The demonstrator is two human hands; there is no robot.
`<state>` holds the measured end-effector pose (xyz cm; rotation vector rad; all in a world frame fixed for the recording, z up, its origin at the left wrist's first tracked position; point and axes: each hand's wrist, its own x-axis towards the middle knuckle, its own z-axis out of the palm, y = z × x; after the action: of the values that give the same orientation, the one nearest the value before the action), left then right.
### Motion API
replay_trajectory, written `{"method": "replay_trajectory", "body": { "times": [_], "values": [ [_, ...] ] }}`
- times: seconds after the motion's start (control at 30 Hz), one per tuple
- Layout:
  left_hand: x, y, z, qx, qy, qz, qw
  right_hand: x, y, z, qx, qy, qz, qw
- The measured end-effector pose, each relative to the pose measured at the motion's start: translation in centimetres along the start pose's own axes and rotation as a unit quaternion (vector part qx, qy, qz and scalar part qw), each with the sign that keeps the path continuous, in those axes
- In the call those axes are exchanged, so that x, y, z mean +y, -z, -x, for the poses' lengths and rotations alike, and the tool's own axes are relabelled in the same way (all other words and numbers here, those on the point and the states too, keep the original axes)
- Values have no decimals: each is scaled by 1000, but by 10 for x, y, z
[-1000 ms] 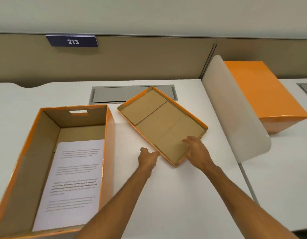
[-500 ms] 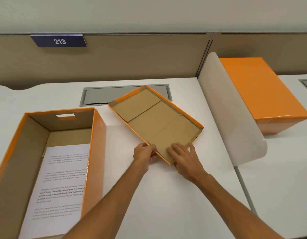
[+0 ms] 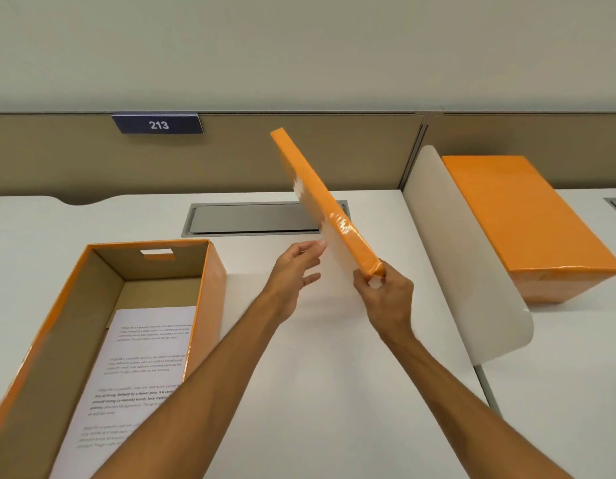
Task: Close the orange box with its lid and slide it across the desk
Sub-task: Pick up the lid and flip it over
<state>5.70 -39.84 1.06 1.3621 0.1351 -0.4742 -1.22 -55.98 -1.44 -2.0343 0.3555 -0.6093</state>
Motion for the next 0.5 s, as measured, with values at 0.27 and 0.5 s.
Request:
{"method": "replay_trajectory", "body": {
  "times": [0.27, 0.5],
  "values": [
    [16, 35, 8, 21, -6, -33, 999, -49, 19, -15, 9, -185, -419, 889],
    [46, 80, 25, 52, -1, 37, 998, -82, 20, -13, -62, -270, -592, 757]
  ]
}}
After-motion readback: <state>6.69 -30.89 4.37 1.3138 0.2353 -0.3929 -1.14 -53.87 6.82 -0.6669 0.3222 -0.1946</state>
